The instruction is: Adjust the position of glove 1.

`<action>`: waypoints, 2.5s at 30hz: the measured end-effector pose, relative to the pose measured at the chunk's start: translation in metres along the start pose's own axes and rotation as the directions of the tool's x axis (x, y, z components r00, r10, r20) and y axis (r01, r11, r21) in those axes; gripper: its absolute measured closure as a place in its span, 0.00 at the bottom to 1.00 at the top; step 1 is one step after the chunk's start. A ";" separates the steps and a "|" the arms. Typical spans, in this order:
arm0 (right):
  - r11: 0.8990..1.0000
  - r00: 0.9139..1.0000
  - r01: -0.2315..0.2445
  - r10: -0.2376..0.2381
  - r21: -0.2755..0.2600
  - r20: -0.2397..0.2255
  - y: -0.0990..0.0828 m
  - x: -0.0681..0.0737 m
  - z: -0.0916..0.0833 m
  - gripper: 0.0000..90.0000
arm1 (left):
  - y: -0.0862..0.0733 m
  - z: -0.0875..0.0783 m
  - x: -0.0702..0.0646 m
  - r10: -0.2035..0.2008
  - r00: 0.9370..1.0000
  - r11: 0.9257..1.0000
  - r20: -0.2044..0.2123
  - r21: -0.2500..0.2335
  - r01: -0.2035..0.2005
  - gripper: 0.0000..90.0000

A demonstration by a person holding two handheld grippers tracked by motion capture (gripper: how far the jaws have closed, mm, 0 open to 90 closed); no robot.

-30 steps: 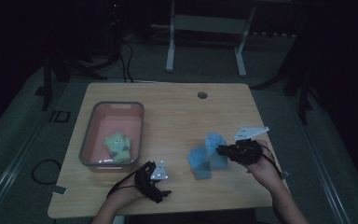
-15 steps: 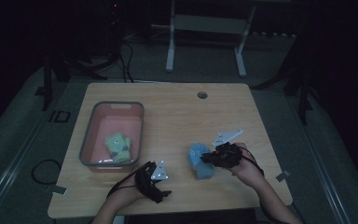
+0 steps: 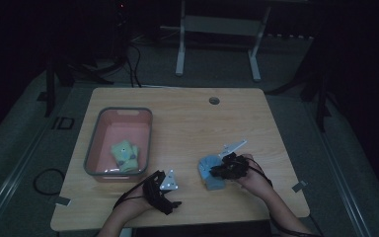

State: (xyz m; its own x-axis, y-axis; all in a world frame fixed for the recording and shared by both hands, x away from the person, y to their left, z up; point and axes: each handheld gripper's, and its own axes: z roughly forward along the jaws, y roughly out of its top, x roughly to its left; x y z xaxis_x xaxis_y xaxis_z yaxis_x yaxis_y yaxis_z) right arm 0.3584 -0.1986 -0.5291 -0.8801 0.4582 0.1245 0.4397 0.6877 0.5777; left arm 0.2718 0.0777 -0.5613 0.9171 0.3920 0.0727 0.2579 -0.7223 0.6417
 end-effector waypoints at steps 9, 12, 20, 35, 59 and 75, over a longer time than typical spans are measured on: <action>1.000 1.000 0.019 -0.018 -0.014 0.021 -0.001 0.003 -0.007 0.69 | 0.005 -0.001 -0.002 -0.029 0.999 0.999 -0.014 -0.033 0.029 0.16; 0.999 0.999 0.008 -0.007 -0.043 0.031 -0.003 0.002 -0.015 0.66 | 0.010 -0.003 -0.004 -0.059 0.998 0.997 -0.023 -0.060 0.057 0.16; 0.994 0.997 -0.032 0.039 -0.101 0.068 -0.007 -0.010 -0.032 0.64 | 0.039 -0.009 -0.016 -0.075 0.995 0.992 -0.065 -0.109 0.067 0.17; 0.992 0.999 0.005 0.000 -0.124 0.036 0.012 -0.038 -0.023 0.54 | 0.095 0.035 -0.027 0.106 0.994 0.983 -0.006 -0.147 -0.106 0.21; 0.999 1.000 -0.006 0.006 -0.040 -0.010 0.000 -0.042 0.015 0.72 | 0.100 0.073 -0.020 0.177 0.983 0.982 -0.044 -0.056 -0.179 0.60; 0.994 0.998 -0.024 0.017 -0.111 -0.065 0.020 -0.030 -0.007 0.92 | 0.109 0.041 -0.012 0.180 0.983 0.982 -0.040 -0.043 -0.182 0.84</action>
State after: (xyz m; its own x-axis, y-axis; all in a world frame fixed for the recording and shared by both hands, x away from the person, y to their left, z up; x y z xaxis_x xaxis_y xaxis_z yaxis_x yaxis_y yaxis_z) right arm 0.3925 -0.2025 -0.5160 -0.8823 0.4321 0.1866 0.4383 0.6098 0.6603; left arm 0.3018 -0.0290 -0.5238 0.9355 0.2782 0.2176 0.0737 -0.7563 0.6501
